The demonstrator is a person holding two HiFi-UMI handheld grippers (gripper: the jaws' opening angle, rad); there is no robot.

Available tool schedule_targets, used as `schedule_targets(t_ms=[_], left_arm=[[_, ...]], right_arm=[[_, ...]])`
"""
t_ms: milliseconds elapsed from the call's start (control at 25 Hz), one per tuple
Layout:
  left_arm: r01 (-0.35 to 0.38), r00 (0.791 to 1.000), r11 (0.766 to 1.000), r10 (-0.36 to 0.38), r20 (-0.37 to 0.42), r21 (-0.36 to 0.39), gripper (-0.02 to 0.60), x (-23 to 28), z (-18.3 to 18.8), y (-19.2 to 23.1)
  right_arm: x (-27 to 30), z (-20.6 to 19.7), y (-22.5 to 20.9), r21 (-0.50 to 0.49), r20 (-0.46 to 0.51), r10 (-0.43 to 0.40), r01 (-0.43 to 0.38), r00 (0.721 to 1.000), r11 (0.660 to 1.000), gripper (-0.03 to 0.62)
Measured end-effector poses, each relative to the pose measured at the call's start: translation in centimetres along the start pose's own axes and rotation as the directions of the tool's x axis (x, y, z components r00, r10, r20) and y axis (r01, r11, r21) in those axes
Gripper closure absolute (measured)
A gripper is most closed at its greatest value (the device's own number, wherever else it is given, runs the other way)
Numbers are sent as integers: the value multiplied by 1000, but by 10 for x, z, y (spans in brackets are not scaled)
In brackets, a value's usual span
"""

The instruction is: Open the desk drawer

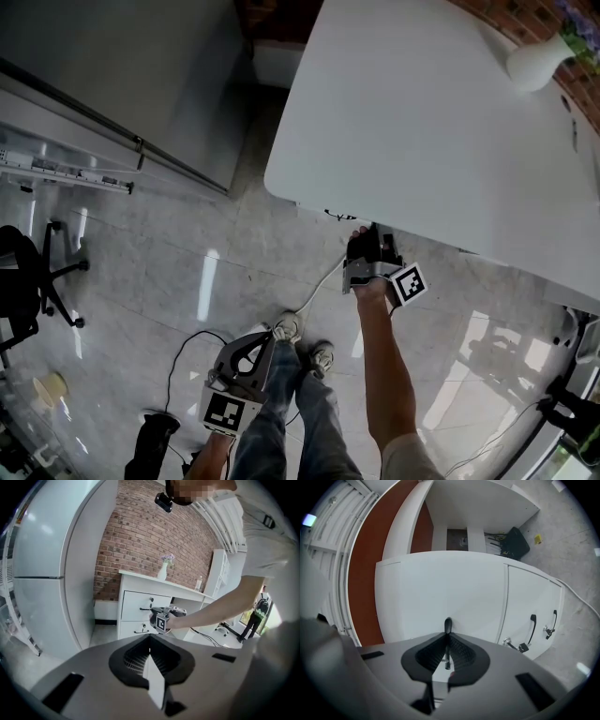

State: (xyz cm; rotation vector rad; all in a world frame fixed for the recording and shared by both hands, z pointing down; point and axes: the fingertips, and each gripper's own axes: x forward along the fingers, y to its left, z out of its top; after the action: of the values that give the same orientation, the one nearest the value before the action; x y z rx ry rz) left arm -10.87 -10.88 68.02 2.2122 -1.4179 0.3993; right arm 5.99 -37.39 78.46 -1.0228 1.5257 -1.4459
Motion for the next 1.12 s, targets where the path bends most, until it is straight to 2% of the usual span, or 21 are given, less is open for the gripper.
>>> schedule_targets(t_ms=[480,840,1120], left_arm=[[38,999,999,-38,7,-12,569,1,0,-21],[101,995,994,-100,19,-41,569,7,-1,-51],[146,989,989,-145,31,-34,569,14,2,-73]], right_arm=[[-30,-13,2,32,-13,-29,29,999,999,559],[-66,-28,4,60,-26,-76,77,997,995,559],[-98,-39,4,70,-42,-113,115,993,991,559]])
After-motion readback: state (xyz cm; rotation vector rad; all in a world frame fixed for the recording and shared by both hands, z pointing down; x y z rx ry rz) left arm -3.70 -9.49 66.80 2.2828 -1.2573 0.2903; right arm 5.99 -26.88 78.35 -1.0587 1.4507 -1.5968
